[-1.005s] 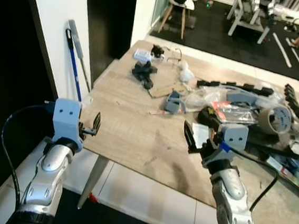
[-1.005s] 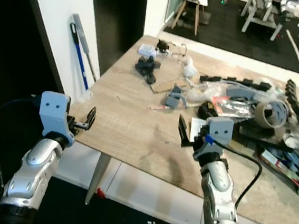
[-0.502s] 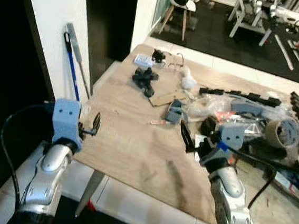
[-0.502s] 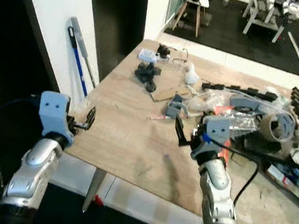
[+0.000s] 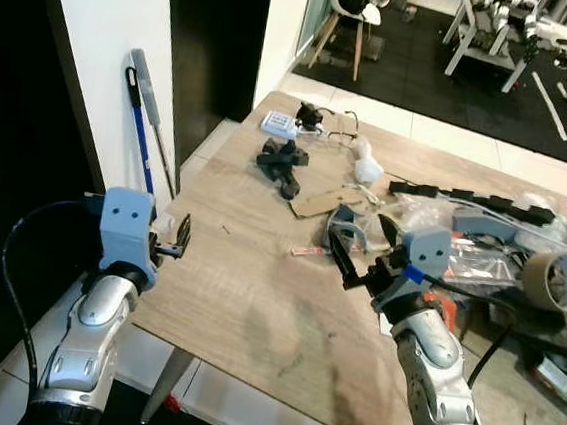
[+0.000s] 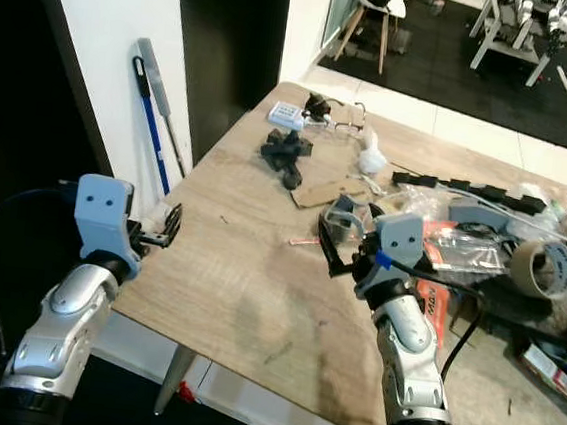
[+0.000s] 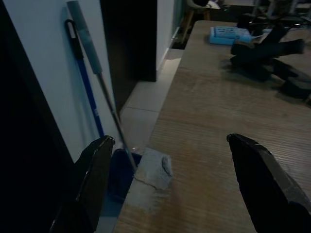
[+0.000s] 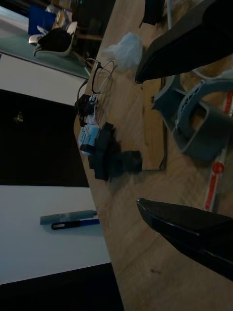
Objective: Picking trash to rubbish bin
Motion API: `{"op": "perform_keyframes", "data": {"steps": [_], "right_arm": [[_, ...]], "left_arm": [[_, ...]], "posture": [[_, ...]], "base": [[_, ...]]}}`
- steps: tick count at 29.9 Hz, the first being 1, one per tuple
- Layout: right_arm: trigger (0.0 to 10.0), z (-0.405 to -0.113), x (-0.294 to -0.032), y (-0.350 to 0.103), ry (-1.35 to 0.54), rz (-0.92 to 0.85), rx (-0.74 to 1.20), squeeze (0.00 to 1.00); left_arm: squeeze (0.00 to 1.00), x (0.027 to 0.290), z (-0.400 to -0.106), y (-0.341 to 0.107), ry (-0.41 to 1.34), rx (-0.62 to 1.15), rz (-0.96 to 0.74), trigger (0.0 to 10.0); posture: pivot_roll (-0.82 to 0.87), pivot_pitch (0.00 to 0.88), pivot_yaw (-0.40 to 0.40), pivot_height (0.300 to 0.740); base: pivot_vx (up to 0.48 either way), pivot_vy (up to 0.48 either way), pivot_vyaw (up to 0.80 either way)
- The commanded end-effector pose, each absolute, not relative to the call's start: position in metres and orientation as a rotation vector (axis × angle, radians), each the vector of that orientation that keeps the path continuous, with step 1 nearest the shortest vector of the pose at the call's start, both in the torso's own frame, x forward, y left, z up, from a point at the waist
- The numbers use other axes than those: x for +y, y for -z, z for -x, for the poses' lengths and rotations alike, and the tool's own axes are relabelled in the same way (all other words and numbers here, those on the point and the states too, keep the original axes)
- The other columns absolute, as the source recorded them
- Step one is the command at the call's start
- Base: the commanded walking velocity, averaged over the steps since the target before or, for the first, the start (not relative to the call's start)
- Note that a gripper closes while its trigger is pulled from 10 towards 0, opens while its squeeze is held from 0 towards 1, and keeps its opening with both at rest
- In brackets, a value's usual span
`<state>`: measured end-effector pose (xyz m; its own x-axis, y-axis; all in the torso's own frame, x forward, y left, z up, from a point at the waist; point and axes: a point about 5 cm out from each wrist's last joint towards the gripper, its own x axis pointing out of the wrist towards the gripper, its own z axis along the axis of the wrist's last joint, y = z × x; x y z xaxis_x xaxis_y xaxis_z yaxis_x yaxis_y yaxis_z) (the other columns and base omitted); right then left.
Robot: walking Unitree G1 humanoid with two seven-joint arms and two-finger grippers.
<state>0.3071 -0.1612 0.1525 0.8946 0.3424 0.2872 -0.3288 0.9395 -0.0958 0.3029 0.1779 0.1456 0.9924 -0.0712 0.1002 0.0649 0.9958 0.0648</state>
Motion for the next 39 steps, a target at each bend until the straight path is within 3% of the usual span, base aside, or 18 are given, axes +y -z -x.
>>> {"op": "perform_keyframes", "data": {"steps": [1,24,29,33,36,37,39], "right_arm": [[10.0,-0.306,-0.166,-0.149,-0.345,0.056,-0.283,0.0],[10.0,-0.305,-0.165,-0.149,-0.364,0.045,-0.266,0.0],[10.0,-0.306,-0.167,-0.157,-0.445,0.064,-0.23,0.0],[10.0,-0.309,-0.17,-0.159,-0.514,0.203,-0.186,0.0],[10.0,-0.312,-0.174,-0.164,-0.541,0.26,-0.169,0.09],[10.0,-0.313,-0.177,-0.167,-0.555,0.287,-0.161,1.0],[10.0,-0.315,-0.179,-0.171,-0.579,0.33,-0.143,1.0]], "left_arm": [[0.0,0.175,-0.301,-0.142,0.081,-0.085,-0.061,10.0],[0.0,0.173,-0.3,-0.141,0.086,-0.08,-0.046,10.0],[0.0,0.168,-0.296,-0.146,0.222,-0.083,-0.05,10.0],[0.0,0.168,-0.294,-0.153,0.286,-0.115,-0.086,10.0],[0.0,0.167,-0.293,-0.156,0.322,-0.126,-0.106,10.0],[0.0,0.167,-0.293,-0.157,0.345,-0.132,-0.118,10.0],[0.0,0.165,-0.291,-0.159,0.374,-0.138,-0.129,10.0]], "posture": [[-0.03,0.106,-0.071,0.74],[-0.03,0.116,-0.068,0.74],[-0.03,0.121,-0.066,0.74],[-0.03,0.122,-0.066,0.74],[-0.03,0.123,-0.065,0.74],[-0.03,0.124,-0.065,0.74],[-0.03,0.124,-0.065,0.74]], "base": [[0.281,0.0,0.0],[0.24,0.0,0.0],[0.0,0.0,0.0],[0.0,0.0,0.0],[0.0,0.0,0.0],[0.0,0.0,0.0],[0.0,0.0,0.0]]}}
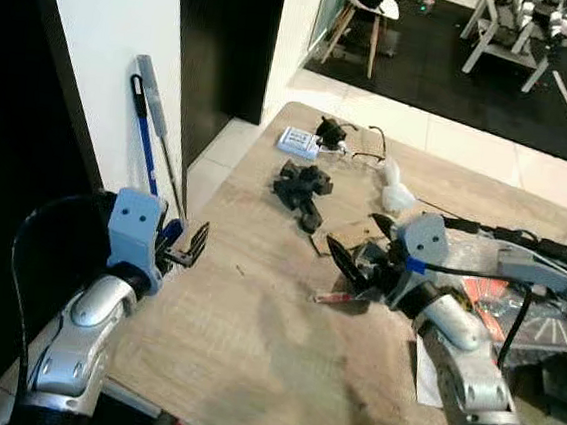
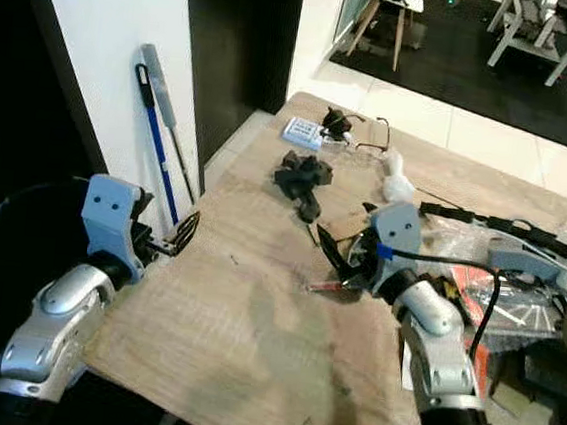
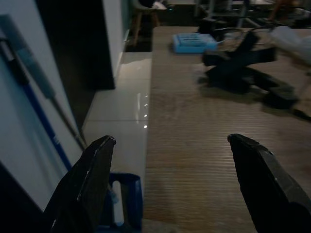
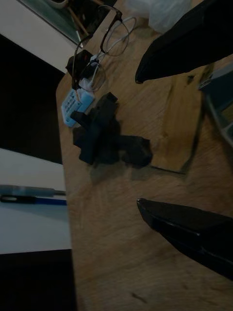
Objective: Picking trash to rubbish bin
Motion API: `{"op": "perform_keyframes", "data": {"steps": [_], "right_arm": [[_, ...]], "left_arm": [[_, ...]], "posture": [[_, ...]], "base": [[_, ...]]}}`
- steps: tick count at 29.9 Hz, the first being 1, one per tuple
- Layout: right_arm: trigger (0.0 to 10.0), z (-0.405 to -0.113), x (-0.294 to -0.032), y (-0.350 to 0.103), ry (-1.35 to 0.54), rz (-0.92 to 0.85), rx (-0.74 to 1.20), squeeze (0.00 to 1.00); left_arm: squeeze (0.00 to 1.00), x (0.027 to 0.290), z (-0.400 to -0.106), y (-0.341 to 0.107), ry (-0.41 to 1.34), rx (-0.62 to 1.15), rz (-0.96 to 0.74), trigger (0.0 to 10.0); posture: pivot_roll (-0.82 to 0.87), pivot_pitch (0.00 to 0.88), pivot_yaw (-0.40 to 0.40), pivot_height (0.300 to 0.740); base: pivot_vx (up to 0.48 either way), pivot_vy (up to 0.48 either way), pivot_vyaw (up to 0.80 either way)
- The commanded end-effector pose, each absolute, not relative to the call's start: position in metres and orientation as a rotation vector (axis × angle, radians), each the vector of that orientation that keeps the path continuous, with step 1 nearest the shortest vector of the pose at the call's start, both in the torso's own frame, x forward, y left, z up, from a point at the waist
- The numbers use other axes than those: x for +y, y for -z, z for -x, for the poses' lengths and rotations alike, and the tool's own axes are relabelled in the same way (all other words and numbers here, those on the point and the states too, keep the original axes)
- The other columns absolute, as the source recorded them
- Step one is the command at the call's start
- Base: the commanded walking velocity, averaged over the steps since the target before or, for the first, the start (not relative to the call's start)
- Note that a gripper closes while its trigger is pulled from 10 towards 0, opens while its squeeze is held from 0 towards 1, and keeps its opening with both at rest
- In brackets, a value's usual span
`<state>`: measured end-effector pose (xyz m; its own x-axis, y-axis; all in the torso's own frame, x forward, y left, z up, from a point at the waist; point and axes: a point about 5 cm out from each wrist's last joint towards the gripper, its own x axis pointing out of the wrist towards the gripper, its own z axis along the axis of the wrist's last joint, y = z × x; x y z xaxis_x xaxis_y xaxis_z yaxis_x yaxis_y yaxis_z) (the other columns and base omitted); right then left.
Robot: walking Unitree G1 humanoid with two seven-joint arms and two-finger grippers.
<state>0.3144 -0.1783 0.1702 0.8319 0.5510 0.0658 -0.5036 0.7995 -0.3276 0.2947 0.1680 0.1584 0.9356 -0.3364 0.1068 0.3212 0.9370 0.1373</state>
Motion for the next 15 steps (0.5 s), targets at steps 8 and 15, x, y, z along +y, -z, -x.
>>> {"op": "perform_keyframes", "data": {"steps": [8,15], "right_arm": [[10.0,-0.314,-0.197,-0.187,-0.683,0.462,0.027,1.0],[10.0,-0.313,-0.209,-0.177,-0.708,0.501,0.146,1.0]], "left_arm": [[0.0,0.142,-0.28,-0.164,0.598,-0.154,-0.156,10.0],[0.0,0.125,-0.272,-0.164,0.706,-0.151,-0.152,10.0]], "posture": [[-0.04,0.128,-0.064,0.74],[-0.05,0.126,-0.069,0.74]], "base": [[0.0,0.0,0.0],[0.0,0.0,0.0]]}}
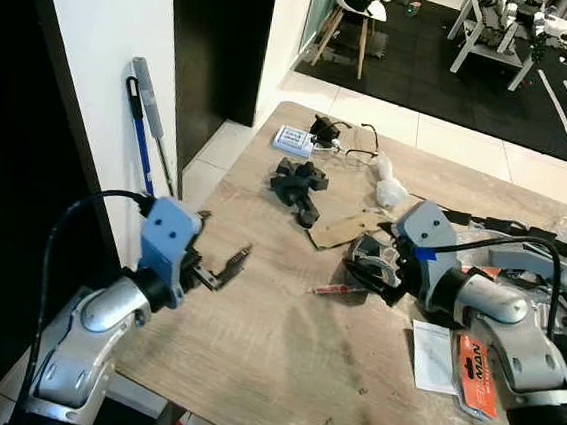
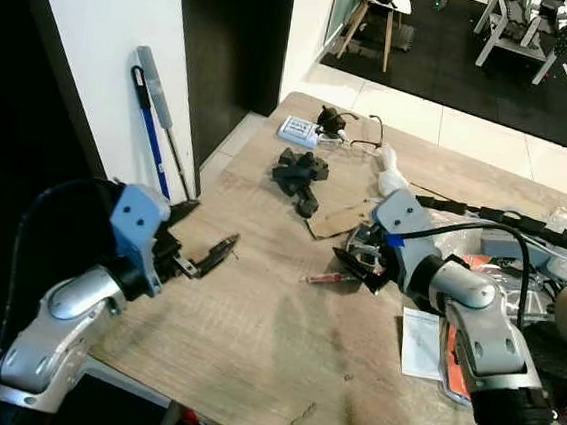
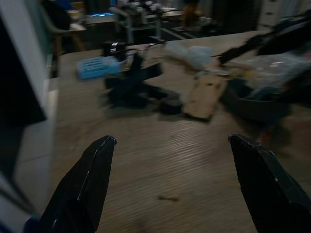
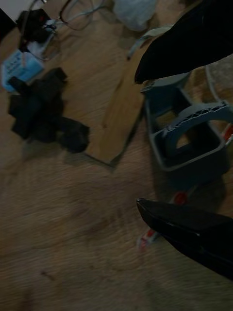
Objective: Picking trash to rubbish bin
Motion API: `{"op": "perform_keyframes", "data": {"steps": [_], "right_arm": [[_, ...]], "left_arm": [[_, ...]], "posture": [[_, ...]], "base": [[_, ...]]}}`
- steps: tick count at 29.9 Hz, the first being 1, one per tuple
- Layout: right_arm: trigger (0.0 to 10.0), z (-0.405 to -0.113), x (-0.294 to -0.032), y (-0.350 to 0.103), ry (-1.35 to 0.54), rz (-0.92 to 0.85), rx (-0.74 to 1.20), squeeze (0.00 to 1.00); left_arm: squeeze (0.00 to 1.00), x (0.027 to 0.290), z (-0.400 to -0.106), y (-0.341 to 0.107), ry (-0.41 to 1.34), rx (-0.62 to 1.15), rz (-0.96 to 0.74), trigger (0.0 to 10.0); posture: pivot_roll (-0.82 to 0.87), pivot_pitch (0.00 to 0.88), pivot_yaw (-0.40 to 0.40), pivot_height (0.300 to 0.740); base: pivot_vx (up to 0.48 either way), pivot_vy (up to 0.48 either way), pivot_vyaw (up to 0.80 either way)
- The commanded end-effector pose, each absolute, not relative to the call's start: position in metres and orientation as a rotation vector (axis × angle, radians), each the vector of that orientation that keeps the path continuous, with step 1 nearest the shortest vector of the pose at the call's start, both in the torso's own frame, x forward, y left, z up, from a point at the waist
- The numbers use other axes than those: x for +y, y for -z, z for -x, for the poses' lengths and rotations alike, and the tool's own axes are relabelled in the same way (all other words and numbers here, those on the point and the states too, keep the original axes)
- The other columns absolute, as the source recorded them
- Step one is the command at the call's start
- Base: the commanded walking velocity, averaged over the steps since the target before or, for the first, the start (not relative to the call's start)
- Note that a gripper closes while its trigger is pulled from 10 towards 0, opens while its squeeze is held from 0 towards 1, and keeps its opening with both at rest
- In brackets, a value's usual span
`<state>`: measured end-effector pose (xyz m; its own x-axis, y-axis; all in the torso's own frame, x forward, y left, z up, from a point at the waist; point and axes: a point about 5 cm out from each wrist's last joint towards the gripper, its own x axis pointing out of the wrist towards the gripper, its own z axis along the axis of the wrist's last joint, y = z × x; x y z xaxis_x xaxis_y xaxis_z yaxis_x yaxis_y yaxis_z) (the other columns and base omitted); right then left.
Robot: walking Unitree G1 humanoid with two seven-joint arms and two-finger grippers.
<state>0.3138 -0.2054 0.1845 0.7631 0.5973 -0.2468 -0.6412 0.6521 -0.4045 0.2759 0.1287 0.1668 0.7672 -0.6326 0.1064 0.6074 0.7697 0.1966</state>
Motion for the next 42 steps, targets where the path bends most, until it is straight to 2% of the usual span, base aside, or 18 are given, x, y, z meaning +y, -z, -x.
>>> {"op": "perform_keyframes", "data": {"steps": [1,2,3,8,23,32,39,42], "right_arm": [[10.0,-0.313,-0.209,-0.177,-0.708,0.501,0.146,1.0],[10.0,-0.313,-0.21,-0.173,-0.716,0.476,0.173,0.09],[10.0,-0.313,-0.21,-0.17,-0.724,0.468,0.185,0.0],[10.0,-0.312,-0.209,-0.159,-0.748,0.466,0.231,0.0],[10.0,-0.309,-0.205,-0.136,-0.791,0.301,0.334,0.0],[10.0,-0.31,-0.207,-0.142,-0.794,0.336,0.332,0.0],[10.0,-0.313,-0.216,-0.161,-0.779,0.457,0.308,0.0],[10.0,-0.315,-0.217,-0.166,-0.766,0.454,0.291,0.0]], "left_arm": [[0.0,0.125,-0.272,-0.164,0.706,-0.151,-0.152,10.0],[0.0,0.125,-0.272,-0.163,0.706,-0.15,-0.152,10.0],[0.0,0.124,-0.272,-0.163,0.707,-0.15,-0.151,10.0],[0.0,0.124,-0.271,-0.163,0.719,-0.145,-0.151,10.0],[0.0,0.121,-0.267,-0.161,0.748,-0.13,-0.151,10.0],[0.0,0.124,-0.269,-0.162,0.732,-0.13,-0.151,10.0],[0.0,0.128,-0.271,-0.163,0.697,-0.128,-0.156,10.0],[0.0,0.13,-0.272,-0.163,0.682,-0.13,-0.158,10.0]], "posture": [[-0.05,0.126,-0.069,0.74],[-0.05,0.124,-0.069,0.74],[-0.04,0.122,-0.07,0.74],[-0.04,0.118,-0.072,0.74],[-0.03,0.098,-0.071,0.74],[-0.03,0.102,-0.069,0.74],[-0.03,0.109,-0.069,0.74],[-0.04,0.11,-0.068,0.74]], "base": [[0.0,0.0,0.0],[0.0,0.0,0.0],[0.0,0.0,0.0],[0.0,0.0,0.0],[0.0,0.0,0.0],[0.0,0.0,0.0],[0.0,0.0,0.0],[0.0,0.0,0.0]]}}
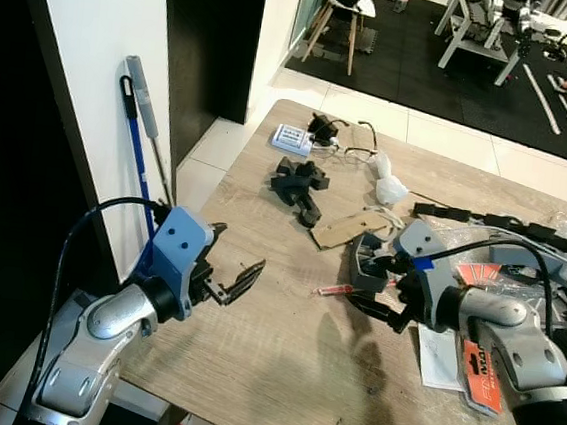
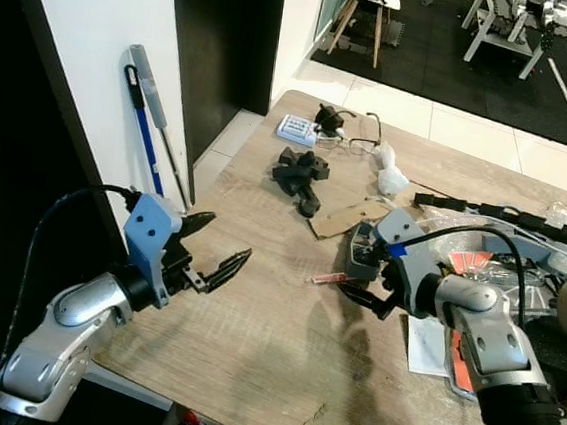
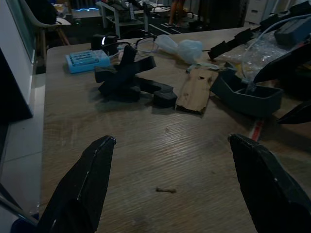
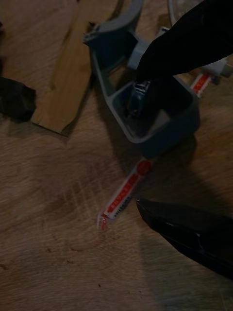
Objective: Picking trash to rubbish bin
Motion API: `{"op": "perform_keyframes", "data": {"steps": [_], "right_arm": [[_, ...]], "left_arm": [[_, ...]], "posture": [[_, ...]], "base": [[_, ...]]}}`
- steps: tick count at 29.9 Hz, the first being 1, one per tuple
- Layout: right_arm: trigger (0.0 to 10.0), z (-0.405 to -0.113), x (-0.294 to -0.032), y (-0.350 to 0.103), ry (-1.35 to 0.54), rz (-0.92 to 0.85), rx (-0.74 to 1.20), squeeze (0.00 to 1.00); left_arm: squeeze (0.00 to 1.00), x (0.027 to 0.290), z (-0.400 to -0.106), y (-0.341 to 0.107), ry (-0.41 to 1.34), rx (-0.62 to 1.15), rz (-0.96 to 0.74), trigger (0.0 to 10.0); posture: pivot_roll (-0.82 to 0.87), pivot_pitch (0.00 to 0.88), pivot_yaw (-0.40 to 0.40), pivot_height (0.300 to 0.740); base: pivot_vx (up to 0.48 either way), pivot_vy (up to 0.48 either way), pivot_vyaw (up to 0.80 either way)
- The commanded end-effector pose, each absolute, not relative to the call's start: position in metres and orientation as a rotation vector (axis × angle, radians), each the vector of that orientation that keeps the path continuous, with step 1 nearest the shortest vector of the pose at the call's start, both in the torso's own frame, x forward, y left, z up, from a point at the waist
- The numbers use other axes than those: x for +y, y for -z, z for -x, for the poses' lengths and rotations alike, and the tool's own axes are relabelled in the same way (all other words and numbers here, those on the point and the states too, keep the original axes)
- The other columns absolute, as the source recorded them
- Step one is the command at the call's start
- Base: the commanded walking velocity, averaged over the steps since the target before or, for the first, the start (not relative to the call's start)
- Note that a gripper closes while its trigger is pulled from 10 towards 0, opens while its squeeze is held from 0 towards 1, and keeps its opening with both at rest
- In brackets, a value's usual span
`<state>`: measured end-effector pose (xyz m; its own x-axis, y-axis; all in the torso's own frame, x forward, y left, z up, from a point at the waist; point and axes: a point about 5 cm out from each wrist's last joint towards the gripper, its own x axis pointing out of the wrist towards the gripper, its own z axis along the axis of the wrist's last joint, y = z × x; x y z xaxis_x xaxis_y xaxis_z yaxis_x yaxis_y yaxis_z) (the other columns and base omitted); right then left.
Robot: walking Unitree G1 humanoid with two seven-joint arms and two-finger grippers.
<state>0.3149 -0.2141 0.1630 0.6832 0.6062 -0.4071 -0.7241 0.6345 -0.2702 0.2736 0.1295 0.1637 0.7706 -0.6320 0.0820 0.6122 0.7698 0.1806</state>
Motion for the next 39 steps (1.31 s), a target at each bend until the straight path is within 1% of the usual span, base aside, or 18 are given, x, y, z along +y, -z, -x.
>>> {"op": "perform_keyframes", "data": {"steps": [1,7,16,17,20,28,30,39], "right_arm": [[10.0,-0.315,-0.218,-0.168,-0.767,0.451,0.294,0.0],[10.0,-0.313,-0.218,-0.163,-0.774,0.455,0.316,0.0],[10.0,-0.306,-0.214,-0.146,-0.812,0.403,0.383,0.0],[10.0,-0.305,-0.213,-0.143,-0.817,0.386,0.396,0.0],[10.0,-0.304,-0.214,-0.14,-0.819,0.377,0.41,0.0],[10.0,-0.302,-0.217,-0.129,-0.807,0.377,0.456,0.0],[10.0,-0.304,-0.22,-0.125,-0.779,0.387,0.46,0.0],[10.0,-0.307,-0.22,-0.125,-0.758,0.378,0.452,0.0]], "left_arm": [[0.0,0.13,-0.273,-0.163,0.682,-0.129,-0.156,10.0],[0.0,0.129,-0.273,-0.162,0.688,-0.125,-0.16,10.0],[0.0,0.126,-0.27,-0.163,0.723,-0.126,-0.136,10.0],[0.0,0.122,-0.266,-0.169,0.77,-0.157,-0.065,10.0],[0.0,0.119,-0.263,-0.174,0.807,-0.178,-0.024,10.0],[0.0,0.112,-0.259,-0.178,0.864,-0.183,-0.024,10.0],[0.0,0.11,-0.258,-0.178,0.875,-0.182,-0.037,10.0],[0.0,0.11,-0.258,-0.178,0.878,-0.172,-0.047,10.0]], "posture": [[-0.04,0.11,-0.069,0.74],[-0.04,0.11,-0.068,0.74],[-0.04,0.116,-0.07,0.74],[-0.04,0.118,-0.069,0.74],[-0.04,0.118,-0.069,0.74],[-0.04,0.12,-0.068,0.74],[-0.03,0.124,-0.068,0.74],[-0.03,0.126,-0.064,0.74]], "base": [[0.0,0.0,0.0],[0.0,0.0,0.0],[0.0,0.0,0.0],[0.0,0.0,0.0],[0.0,0.0,0.0],[0.0,0.0,0.0],[0.0,0.0,0.0],[0.0,0.0,0.0]]}}
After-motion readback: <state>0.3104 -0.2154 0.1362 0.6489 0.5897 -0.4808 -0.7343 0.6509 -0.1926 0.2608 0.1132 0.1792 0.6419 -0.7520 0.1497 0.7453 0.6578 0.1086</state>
